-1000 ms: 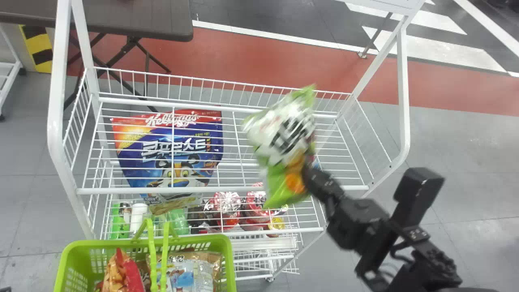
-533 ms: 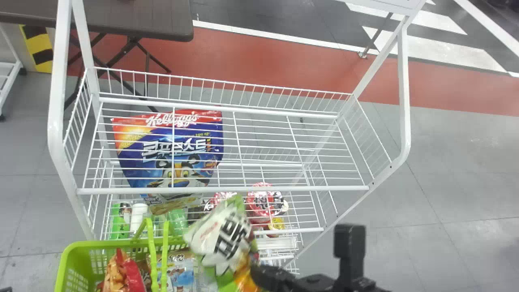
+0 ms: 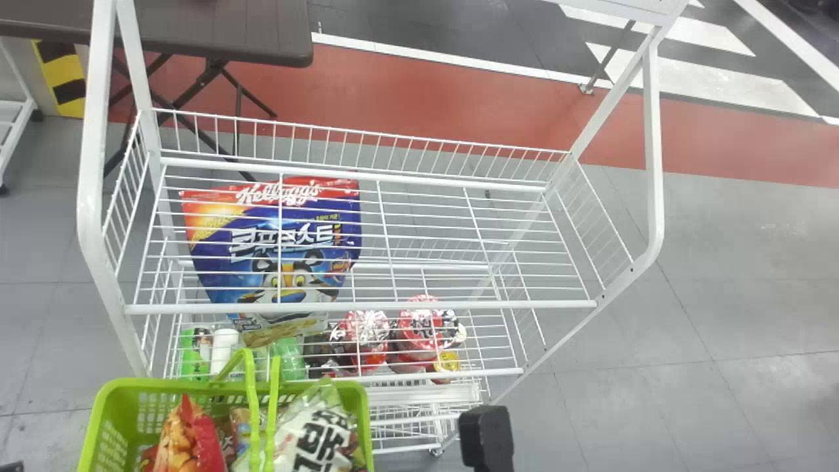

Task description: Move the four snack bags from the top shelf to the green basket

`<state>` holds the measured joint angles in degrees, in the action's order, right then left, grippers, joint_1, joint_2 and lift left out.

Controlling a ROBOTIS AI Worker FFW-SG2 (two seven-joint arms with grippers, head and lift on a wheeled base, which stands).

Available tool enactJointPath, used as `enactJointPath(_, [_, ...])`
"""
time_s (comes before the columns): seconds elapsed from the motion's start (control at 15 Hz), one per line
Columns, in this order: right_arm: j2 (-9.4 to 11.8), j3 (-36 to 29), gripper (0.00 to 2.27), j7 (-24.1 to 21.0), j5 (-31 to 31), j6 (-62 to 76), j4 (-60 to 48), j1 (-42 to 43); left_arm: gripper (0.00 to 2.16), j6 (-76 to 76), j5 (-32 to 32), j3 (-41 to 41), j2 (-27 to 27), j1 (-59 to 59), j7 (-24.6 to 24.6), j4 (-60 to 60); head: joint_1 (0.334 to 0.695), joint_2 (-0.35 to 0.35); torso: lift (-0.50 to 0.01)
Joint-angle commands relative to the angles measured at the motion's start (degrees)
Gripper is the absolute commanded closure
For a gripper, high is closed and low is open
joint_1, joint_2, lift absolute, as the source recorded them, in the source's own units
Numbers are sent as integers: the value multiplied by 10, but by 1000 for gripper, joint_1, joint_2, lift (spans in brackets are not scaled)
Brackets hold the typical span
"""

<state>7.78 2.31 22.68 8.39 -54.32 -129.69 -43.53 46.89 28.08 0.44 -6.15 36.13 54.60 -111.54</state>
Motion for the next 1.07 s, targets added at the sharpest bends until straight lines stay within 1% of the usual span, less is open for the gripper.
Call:
enactJointPath(0.0, [4, 33, 2240, 0, -2, -1, -11, -2, 1686, 0, 0, 2, -1, 1, 2, 1, 695, -316, 0])
enactJointPath(0.07, [6, 46, 2240, 0, -7, 0, -14, -2, 1686, 0, 0, 2, 0, 2, 2, 2, 695, -257, 0])
enactJointPath(0.27, [7, 76, 2236, -1, -16, 71, -12, 4, 1686, -2, 0, -1, 0, 2, 3, 2, 695, -169, 0])
enactJointPath(0.33, [6, 86, 2165, -8, -23, 67, -11, 10, 1686, -2, 0, -4, 0, 3, 2, 1, 695, -142, 0])
enactJointPath(0.4, [6, 91, 1983, -10, -30, 71, -7, 13, 1686, -3, 0, -4, -1, 3, 4, 1, 695, -122, 0])
enactJointPath(0.47, [7, 91, 1622, -10, -37, 71, -2, 13, 1686, -2, 0, -2, -1, 3, 4, 1, 695, -92, 0])
enactJointPath(0.6, [14, 83, -1, -10, -48, 71, 1, 12, 1686, -3, 0, 3, -1, 3, 7, 2, 695, -84, 0])
enactJointPath(0.73, [15, 61, -1, -10, -48, 83, -2, 5, 1686, -3, 0, 2, 0, 3, 7, 2, 695, -96, 0])
enactJointPath(0.8, [15, 48, 29, -10, -48, 90, -6, 2, 1686, -5, 0, -1, 0, 3, 6, 1, 695, -133, 0])
enactJointPath(1.0, [12, 16, 56, -18, -37, 153, -5, 0, 1686, -5, 0, -2, -1, 3, 5, 1, 695, -203, 0])
